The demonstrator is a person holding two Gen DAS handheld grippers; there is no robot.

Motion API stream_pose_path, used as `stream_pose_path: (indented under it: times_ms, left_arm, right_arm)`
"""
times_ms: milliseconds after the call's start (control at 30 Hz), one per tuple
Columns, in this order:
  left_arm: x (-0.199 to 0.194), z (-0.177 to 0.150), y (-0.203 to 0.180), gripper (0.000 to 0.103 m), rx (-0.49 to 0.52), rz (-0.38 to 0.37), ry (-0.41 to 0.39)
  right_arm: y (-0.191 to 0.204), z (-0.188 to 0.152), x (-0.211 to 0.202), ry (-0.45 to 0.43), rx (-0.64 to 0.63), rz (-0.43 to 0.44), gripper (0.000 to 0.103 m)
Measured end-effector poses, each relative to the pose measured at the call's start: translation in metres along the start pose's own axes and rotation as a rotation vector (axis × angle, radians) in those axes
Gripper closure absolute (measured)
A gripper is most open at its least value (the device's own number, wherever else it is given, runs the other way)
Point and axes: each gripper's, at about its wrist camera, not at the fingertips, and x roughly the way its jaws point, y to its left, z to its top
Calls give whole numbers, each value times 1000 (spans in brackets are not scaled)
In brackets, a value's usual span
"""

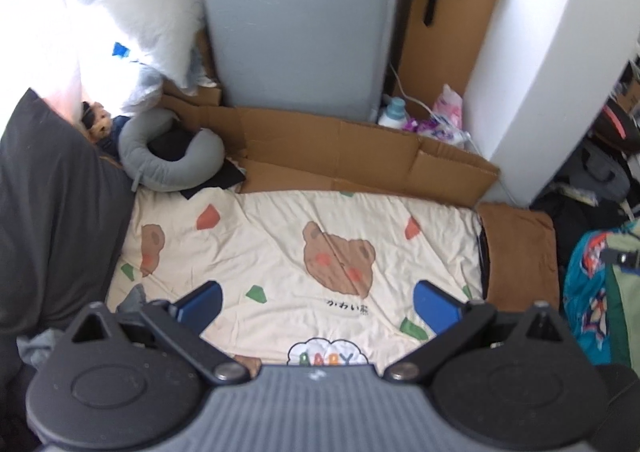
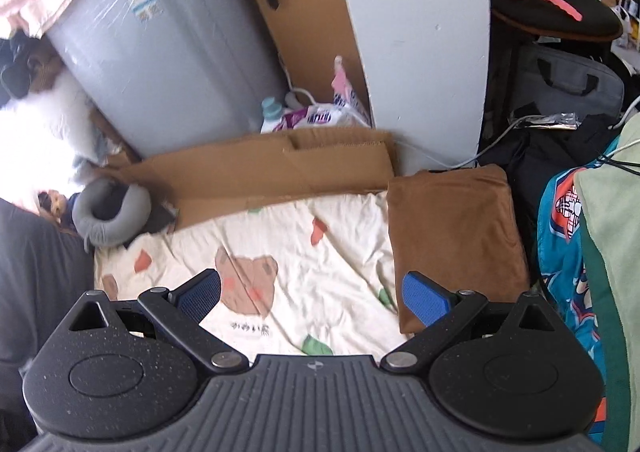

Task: Fold clothes

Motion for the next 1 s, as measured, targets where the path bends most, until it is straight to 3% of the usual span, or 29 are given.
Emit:
stream_pose_path:
  times_ms: [500,1000]
  left_arm:
    - [-17,-76,-10,0,-148,85,-82]
    - [2,-111,-19,0,-235,132,-25]
  right_arm:
    - [58,-38,6,51,-141,45,2]
    - [94,-67,6,99,-245,71,2]
